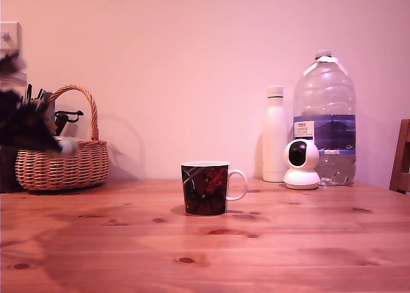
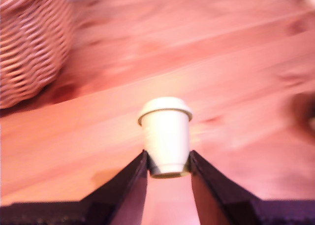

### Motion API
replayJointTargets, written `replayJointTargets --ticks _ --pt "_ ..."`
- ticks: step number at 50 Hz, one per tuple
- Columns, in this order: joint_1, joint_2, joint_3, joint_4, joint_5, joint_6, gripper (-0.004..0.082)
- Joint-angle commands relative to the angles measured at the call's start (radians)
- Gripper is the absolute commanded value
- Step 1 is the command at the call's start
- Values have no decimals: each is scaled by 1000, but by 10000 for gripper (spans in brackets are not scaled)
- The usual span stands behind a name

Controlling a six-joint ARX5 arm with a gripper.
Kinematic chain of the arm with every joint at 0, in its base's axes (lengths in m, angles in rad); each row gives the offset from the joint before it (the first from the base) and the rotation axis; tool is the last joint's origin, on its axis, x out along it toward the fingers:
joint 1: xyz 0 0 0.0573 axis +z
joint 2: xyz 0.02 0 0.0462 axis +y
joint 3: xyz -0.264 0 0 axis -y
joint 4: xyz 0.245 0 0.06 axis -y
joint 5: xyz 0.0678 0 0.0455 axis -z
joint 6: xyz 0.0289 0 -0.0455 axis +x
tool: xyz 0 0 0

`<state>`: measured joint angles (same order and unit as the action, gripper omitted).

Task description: Pick up the coffee capsules from the table one by one and drop them inside the nearest coffee cup

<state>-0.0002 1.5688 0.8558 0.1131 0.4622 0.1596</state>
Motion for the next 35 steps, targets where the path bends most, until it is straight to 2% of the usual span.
replayJointTargets --ticks 1,9,10,16,26,35 --pt "-25 -61 -23 -19 -4 -5 127" --pt "-100 -185 -24 -81 -27 -8 127" --pt "-109 -199 -24 -86 -27 -21 127" --pt "-172 -264 -24 -120 -34 -34 127" --pt "-275 -321 -24 -182 -70 -38 127" --pt "-336 -348 -24 -192 -90 -39 127"
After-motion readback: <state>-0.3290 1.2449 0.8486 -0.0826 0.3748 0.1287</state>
